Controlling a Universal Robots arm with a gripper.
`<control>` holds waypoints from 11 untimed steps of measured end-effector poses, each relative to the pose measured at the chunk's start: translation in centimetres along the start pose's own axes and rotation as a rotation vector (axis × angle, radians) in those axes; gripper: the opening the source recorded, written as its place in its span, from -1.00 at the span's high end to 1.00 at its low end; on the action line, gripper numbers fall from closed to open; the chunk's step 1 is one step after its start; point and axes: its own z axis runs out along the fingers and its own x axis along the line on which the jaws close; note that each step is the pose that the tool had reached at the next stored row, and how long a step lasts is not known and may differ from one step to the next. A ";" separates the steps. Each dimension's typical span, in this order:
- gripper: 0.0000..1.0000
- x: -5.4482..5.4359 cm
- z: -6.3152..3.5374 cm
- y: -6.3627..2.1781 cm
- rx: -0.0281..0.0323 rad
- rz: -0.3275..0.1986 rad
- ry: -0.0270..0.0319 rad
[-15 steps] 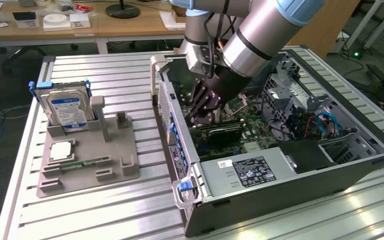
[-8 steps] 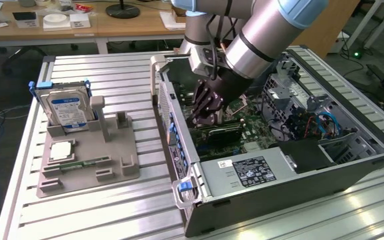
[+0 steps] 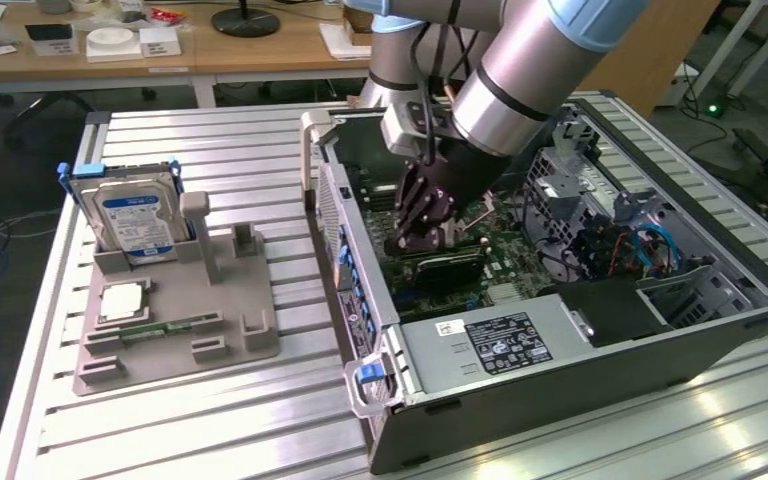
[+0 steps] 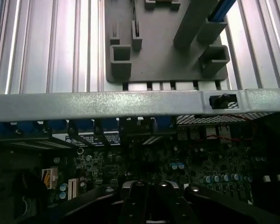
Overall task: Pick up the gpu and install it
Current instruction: 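Press down on the gpu until it lock into place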
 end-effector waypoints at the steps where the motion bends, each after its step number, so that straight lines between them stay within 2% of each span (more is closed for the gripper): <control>1: 0.79 0.0 0.01 -0.01 0.0178 -0.002 -0.0008; 3: 0.79 -0.1 0.04 -0.01 0.0493 -0.005 -0.0023; 4: 0.79 -0.1 0.06 -0.01 0.0635 -0.007 -0.0030; 5: 0.79 -0.1 0.10 0.00 0.0747 -0.008 -0.0034; 6: 0.79 -0.1 0.16 0.03 0.0811 -0.009 -0.0032; 7: 0.79 -0.1 0.20 0.05 0.0846 -0.008 -0.0021; 11: 0.79 -0.1 0.31 0.08 0.0883 -0.006 0.0091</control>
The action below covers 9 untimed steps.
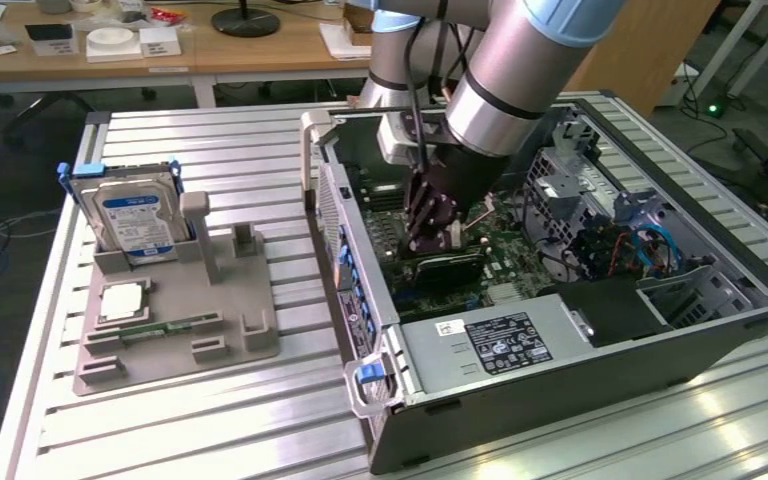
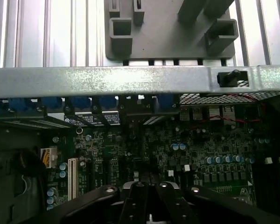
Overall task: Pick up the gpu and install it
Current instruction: 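Press down on the gpu until it lock into place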
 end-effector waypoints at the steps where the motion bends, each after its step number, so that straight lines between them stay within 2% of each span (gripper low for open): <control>1: 0.79 0.0 0.08 -0.02 0.0002 0.000 0.0022; 9: 0.79 0.1 0.91 -0.19 0.0004 0.001 0.0051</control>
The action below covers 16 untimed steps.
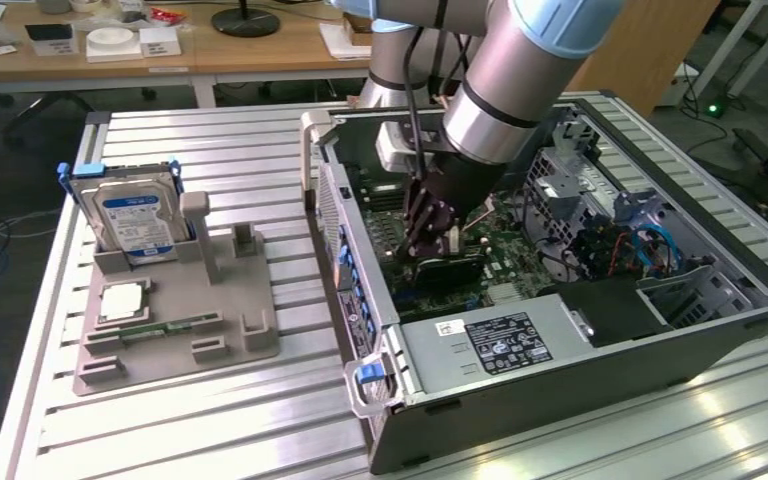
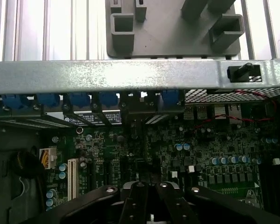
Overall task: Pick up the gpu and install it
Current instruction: 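Press down on the gpu until it lock into place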
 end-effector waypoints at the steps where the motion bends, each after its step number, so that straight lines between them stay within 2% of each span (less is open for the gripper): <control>1: 0.79 0.0 0.04 -0.01 -0.0002 0.000 0.0004; 5: 0.79 0.0 0.10 -0.02 0.0003 0.000 0.0000; 6: 0.79 0.0 -0.08 0.02 0.0021 0.000 -0.0016; 9: 0.79 -0.1 -1.07 0.24 0.0023 0.000 -0.0003; 16: 0.79 -0.1 -1.09 0.25 0.0036 0.000 -0.0004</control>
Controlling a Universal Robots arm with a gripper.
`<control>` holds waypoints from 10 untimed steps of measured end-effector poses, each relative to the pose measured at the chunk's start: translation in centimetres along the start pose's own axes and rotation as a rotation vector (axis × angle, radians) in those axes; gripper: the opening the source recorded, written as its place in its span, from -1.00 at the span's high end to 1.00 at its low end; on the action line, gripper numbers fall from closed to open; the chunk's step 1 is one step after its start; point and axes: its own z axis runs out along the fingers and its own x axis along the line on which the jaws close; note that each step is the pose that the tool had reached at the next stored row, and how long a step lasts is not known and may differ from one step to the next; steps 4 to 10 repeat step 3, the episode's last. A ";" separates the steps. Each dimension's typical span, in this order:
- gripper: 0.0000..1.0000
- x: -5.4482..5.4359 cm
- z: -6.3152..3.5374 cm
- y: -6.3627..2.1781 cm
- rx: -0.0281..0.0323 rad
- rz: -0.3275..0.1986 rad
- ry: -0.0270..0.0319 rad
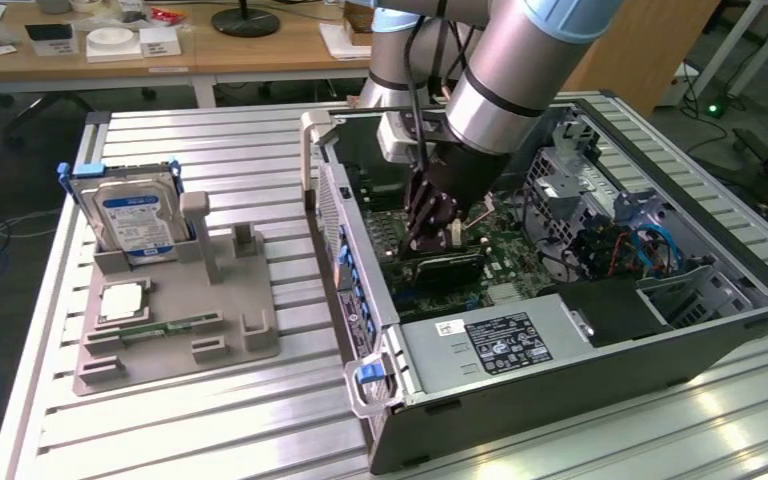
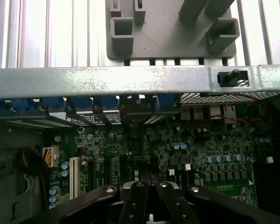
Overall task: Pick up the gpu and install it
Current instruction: 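Press down on the gpu until it lock into place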
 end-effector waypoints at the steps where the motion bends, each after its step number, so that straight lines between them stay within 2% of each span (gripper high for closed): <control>1: 0.79 0.0 0.00 0.00 -0.0001 0.000 0.0000; 10: 0.79 0.0 0.00 0.00 0.0000 0.000 0.0000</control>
